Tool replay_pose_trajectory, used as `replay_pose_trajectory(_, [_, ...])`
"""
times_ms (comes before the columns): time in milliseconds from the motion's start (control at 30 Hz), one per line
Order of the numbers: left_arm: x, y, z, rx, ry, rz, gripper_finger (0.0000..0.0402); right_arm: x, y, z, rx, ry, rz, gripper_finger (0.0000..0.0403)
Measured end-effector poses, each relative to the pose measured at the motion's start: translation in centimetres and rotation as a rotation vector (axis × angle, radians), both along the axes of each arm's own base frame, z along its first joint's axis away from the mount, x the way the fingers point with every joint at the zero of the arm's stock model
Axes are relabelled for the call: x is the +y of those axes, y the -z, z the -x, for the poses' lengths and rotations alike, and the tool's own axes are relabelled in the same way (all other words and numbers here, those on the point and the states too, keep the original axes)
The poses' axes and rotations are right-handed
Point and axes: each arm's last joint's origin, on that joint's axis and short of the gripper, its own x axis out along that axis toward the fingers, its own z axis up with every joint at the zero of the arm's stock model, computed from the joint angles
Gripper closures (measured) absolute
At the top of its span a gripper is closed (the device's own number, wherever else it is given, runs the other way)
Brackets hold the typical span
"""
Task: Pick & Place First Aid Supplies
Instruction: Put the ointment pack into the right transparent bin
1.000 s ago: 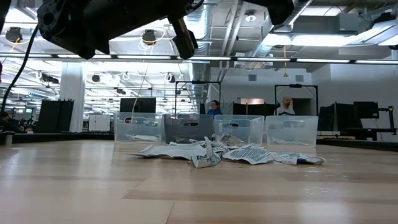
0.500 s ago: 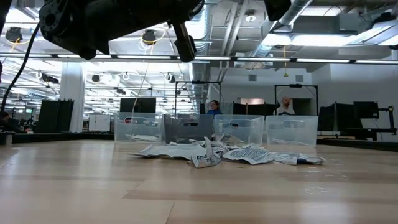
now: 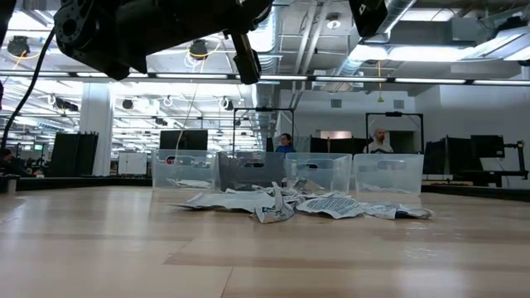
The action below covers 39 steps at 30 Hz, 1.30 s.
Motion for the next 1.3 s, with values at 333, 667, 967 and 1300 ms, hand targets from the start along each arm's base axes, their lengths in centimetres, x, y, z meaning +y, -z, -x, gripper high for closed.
replay_pose_trajectory(333, [0.1, -0.2, 0.1, -0.009, -0.045, -0.032, 0.0370, -0.2, 0.1, 0.0, 0.016, 0.011, -0.014, 0.0402])
replay_pose_trajectory(667, [0.3, -5.8, 3.7, -0.219, -0.172, -0.258, 0.0291, -0.2, 0.2, 0.0, 0.016, 0.016, -0.013, 0.0402])
replay_pose_trajectory(967, [-0.5, -6.6, 7.7, -0.142, -0.101, -0.387, 0.0278, -1.6, 0.1, 0.1, -0.015, 0.431, 0.084, 0.0403])
replay_pose_trajectory(1300, [1.7, -4.1, 10.8, -0.024, -0.278, -0.367, 0.0301, -6.8, 1.2, -0.1, 0.095, 0.845, 0.247, 0.0403])
